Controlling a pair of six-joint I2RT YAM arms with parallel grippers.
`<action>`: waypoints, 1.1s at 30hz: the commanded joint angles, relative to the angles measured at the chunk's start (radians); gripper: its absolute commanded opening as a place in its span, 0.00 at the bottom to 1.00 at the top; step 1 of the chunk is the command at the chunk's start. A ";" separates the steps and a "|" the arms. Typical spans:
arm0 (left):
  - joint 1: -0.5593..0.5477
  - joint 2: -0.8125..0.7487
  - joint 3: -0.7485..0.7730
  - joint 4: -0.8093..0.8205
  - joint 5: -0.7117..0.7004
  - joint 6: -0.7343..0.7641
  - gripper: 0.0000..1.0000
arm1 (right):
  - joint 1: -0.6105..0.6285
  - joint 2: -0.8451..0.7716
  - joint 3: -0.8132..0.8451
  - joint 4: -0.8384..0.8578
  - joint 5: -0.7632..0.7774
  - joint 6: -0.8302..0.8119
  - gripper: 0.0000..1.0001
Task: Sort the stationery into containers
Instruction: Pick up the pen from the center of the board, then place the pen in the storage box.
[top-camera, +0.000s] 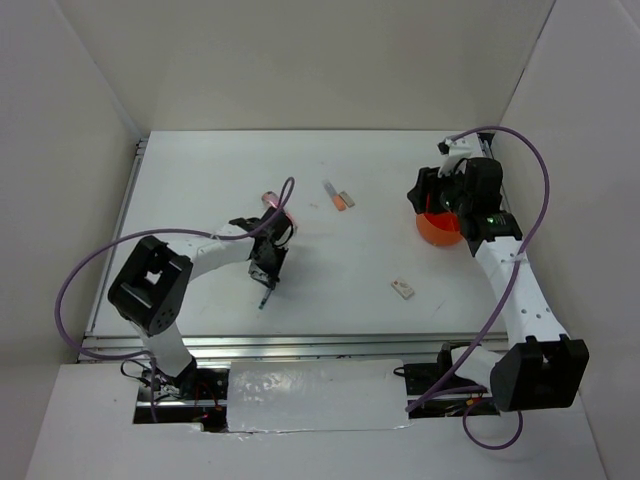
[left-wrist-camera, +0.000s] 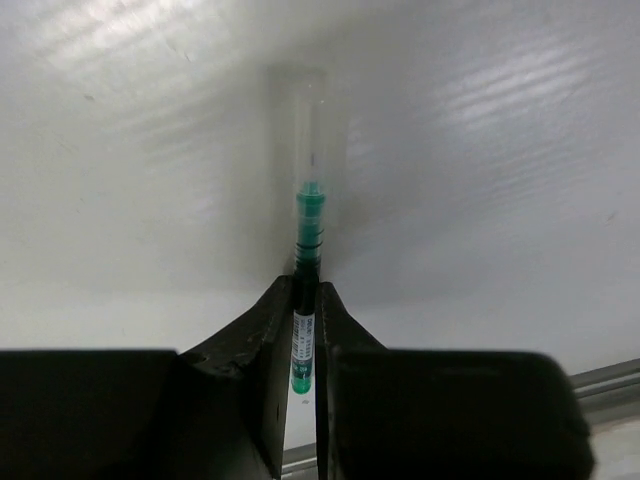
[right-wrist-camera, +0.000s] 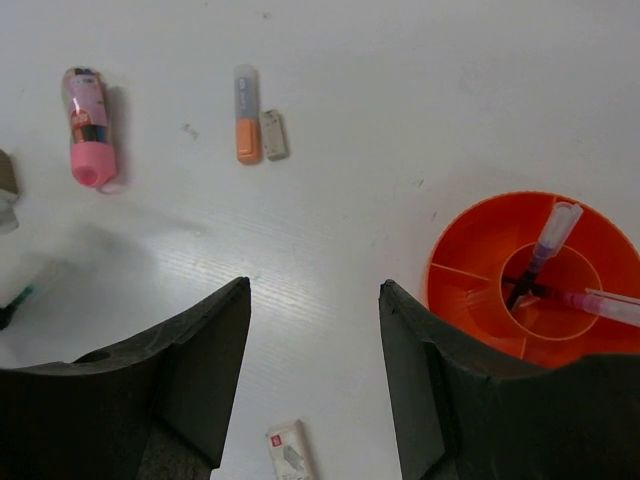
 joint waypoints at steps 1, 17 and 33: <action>0.065 -0.057 0.052 0.092 0.118 0.000 0.00 | 0.021 -0.055 -0.002 -0.011 -0.088 0.001 0.61; -0.033 -0.421 0.193 0.261 0.507 0.028 0.00 | 0.138 0.012 0.127 0.149 -0.630 0.467 0.84; -0.073 -0.371 0.216 0.263 0.518 0.040 0.00 | 0.288 0.145 0.181 0.137 -0.569 0.489 0.82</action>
